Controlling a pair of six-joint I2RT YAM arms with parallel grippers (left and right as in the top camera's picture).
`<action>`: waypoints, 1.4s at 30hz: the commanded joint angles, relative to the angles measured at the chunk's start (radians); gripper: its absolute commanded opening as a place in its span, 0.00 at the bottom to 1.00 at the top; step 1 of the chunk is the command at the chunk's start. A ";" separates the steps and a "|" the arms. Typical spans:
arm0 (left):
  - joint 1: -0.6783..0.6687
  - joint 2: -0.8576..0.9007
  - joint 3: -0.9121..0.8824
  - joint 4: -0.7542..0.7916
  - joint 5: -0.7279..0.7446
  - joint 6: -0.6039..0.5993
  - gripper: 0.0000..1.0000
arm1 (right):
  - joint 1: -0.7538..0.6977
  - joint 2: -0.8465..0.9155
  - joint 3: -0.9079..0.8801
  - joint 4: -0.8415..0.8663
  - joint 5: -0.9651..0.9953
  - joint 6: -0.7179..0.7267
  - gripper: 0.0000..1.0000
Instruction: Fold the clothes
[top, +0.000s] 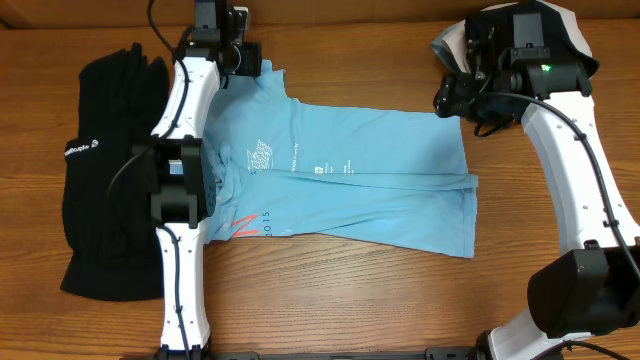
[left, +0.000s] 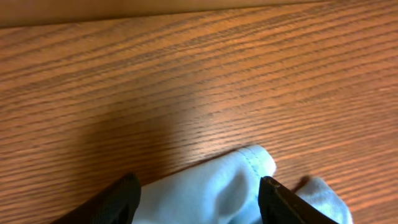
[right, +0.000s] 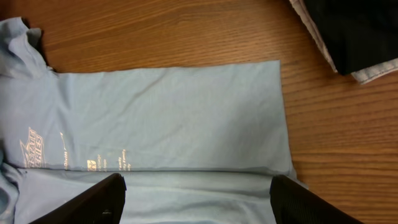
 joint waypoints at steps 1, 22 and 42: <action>-0.012 0.021 -0.011 0.010 -0.044 -0.014 0.65 | 0.004 0.005 -0.004 0.010 0.005 -0.004 0.78; -0.012 0.078 -0.010 0.015 -0.044 -0.024 0.06 | 0.007 0.005 -0.004 0.033 0.013 -0.023 0.72; 0.020 0.034 0.418 -0.512 -0.040 -0.150 0.04 | 0.026 0.117 -0.004 0.280 0.189 -0.063 0.59</action>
